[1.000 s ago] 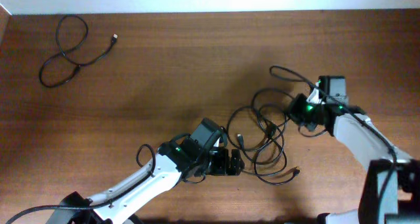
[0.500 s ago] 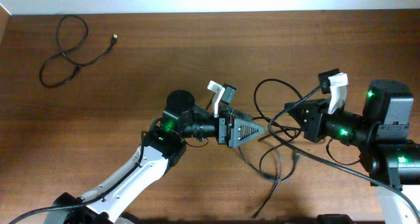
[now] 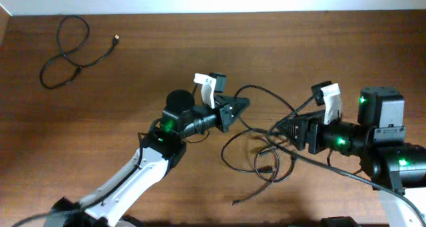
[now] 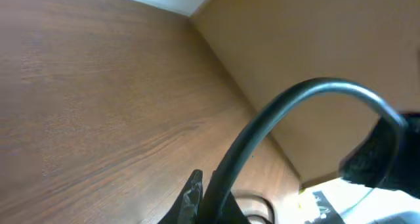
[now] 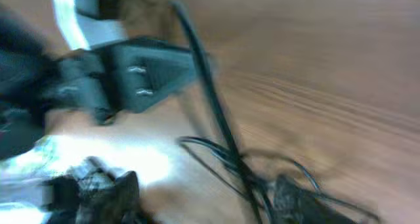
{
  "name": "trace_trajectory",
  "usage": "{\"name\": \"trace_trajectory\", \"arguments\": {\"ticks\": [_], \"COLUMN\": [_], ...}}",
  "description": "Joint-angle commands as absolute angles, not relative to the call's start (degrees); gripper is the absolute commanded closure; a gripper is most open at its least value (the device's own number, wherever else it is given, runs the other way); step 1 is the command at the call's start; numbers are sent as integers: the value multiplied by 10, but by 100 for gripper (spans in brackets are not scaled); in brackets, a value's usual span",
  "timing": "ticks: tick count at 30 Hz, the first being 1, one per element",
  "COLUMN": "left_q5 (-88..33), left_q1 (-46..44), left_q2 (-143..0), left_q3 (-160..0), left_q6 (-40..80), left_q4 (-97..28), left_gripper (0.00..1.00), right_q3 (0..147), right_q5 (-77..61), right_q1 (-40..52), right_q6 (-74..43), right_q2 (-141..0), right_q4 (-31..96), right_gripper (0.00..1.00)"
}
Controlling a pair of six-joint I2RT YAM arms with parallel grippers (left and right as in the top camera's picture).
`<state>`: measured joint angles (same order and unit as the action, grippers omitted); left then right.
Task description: Untangle cables
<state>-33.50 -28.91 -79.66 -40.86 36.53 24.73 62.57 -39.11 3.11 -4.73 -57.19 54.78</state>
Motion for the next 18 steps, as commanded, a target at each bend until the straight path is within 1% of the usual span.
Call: {"name": "trace_trajectory", "arguments": {"ticks": [1,2,3,4,5,6,7,8,9,11,12,13,16,17,18], "left_q5": [-132,-41,-18,-7,-4,-2,-3,-8,-10,-12,-12,-8,39,75,92], "left_q1": [-297,-300,-300,-300,-300,-300,-300,-300,-300,-300,-300,-300,-300,-300,-300], "left_q2": [-677,-621,-597,-577,-568,-561,-555,-549,-535,-506,-493,-480,-451,-441,-437], "left_q3": [-418,-421,-421,-421,-421,-422,-425,-428,-430,-430,-430,-430,-430,-430,-430], "left_q6": [387,419,429,431,436,444,444,443,441,441,441,441,446,495,520], "left_q4": [83,-1,-22,-29,-29,-26,-27,-27,-27,-27,-27,-27,-29,-35,-36], "left_gripper": [100,100,100,100,100,100,100,100,100,100,100,100,100,100,100], "right_q3": [625,625,625,625,625,624,624,624,624,624,624,624,624,622,616], "right_q5": [-165,-123,-140,-215,-286,-362,-373,-378,-384,-347,-323,-267,-199,-134,-98], "right_q1": [34,34,34,34,35,49,69,88,123,182,206,251,343,371,393], "right_q6": [-132,-209,-242,-245,-242,-220,-217,-217,-220,-259,-241,-207,-180,-186,-206], "right_q2": [-571,-571,-571,-571,-571,-571,-571,-571,-573,-604,-619,-640,-668,-677,-689], "right_q4": [571,586,595,606,609,608,609,608,602,563,547,526,446,423,393], "right_gripper": [18,16,16,17,21,31,40,44,44,51,51,50,41,40,40]}}
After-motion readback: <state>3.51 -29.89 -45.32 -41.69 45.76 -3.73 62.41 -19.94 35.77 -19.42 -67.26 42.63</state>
